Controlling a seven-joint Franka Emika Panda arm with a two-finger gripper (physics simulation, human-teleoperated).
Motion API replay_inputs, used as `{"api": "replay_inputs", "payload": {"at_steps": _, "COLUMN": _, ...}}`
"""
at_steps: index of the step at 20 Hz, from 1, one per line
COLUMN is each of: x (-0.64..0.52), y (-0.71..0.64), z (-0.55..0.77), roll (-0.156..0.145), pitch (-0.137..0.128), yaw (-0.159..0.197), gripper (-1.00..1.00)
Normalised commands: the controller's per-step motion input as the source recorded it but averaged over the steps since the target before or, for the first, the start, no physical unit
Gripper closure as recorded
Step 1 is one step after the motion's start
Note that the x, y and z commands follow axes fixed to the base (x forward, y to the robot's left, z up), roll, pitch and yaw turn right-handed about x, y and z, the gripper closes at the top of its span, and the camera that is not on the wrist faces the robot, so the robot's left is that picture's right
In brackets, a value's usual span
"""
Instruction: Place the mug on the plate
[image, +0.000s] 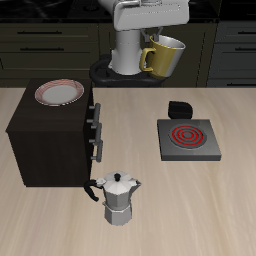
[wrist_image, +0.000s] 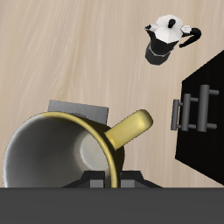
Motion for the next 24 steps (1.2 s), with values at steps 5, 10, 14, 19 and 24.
{"api": "replay_inputs", "payload": {"at_steps": 5, "x": -0.11, "y": -0.26, "z": 0.17, "roll": 0.006, "pitch": -0.023, "yaw": -0.043, "gripper": 1.0}}
{"api": "replay_inputs", "payload": {"at_steps": 10, "x": -0.14, "y": -0.19, "z": 0.12, "roll": -0.008, "pitch": -0.031, "yaw": 0.029, "gripper": 1.0}}
{"api": "replay_inputs", "payload": {"at_steps": 14, "x": -0.05, "y": -0.25, "z": 0.16, "roll": -0.029, "pitch": -0.031, "yaw": 0.006, "gripper": 1.0}}
{"api": "replay_inputs", "payload": {"at_steps": 19, "x": 0.09, "y": -0.36, "z": 0.22, "roll": -0.045, "pitch": -0.026, "yaw": -0.058, "gripper": 1.0}}
{"api": "replay_inputs", "payload": {"at_steps": 24, "x": 0.3, "y": -0.54, "z": 0.13, "roll": -0.074, "pitch": 0.023, "yaw": -0.094, "gripper": 1.0}}
